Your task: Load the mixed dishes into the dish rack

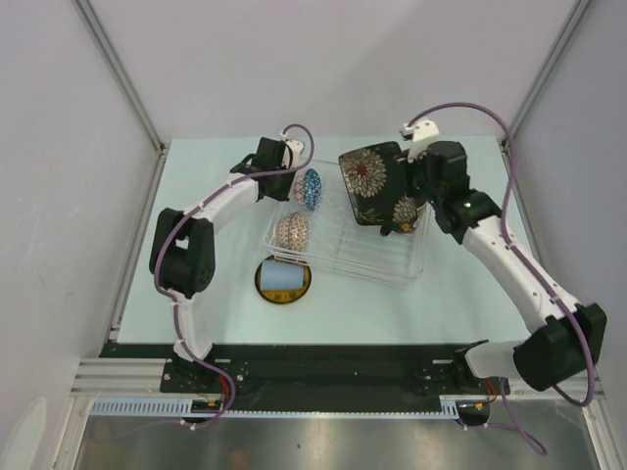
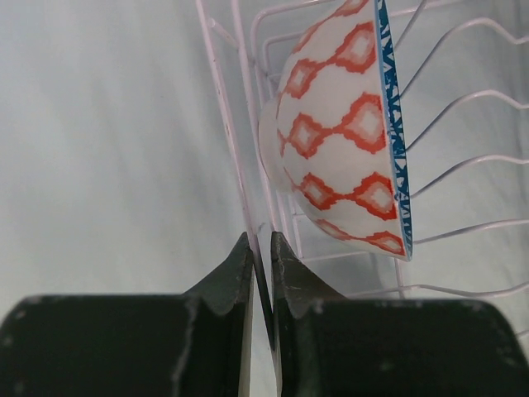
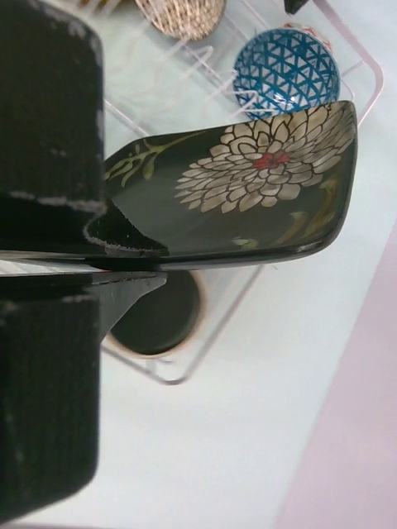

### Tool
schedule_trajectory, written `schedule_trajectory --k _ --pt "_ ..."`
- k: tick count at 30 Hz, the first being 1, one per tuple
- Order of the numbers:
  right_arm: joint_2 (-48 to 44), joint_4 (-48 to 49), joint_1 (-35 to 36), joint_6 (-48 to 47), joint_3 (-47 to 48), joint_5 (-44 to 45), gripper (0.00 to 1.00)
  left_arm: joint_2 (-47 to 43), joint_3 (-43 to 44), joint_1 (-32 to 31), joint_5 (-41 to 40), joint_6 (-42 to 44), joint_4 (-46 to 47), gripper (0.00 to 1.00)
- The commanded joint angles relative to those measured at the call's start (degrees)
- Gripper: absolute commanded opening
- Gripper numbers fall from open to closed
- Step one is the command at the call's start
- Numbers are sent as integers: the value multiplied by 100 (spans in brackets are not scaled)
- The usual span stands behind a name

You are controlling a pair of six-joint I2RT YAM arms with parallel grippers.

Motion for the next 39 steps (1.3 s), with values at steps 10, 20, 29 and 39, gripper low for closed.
schedule_trajectory --k 10,20,29,39 --pt "1005 3458 1691 -4366 819 1789 0 -591 -560 -267 665 131 -346 8" --pt "1093 3775 1736 -5730 820 1771 0 -653 -709 -259 594 140 -214 9" --pt "1032 2818 1727 -5231 793 1745 0 -679 -700 -250 462 113 -118 13" --pt "1163 2799 1516 -5212 644 1631 0 -671 -665 -250 489 61 -109 13"
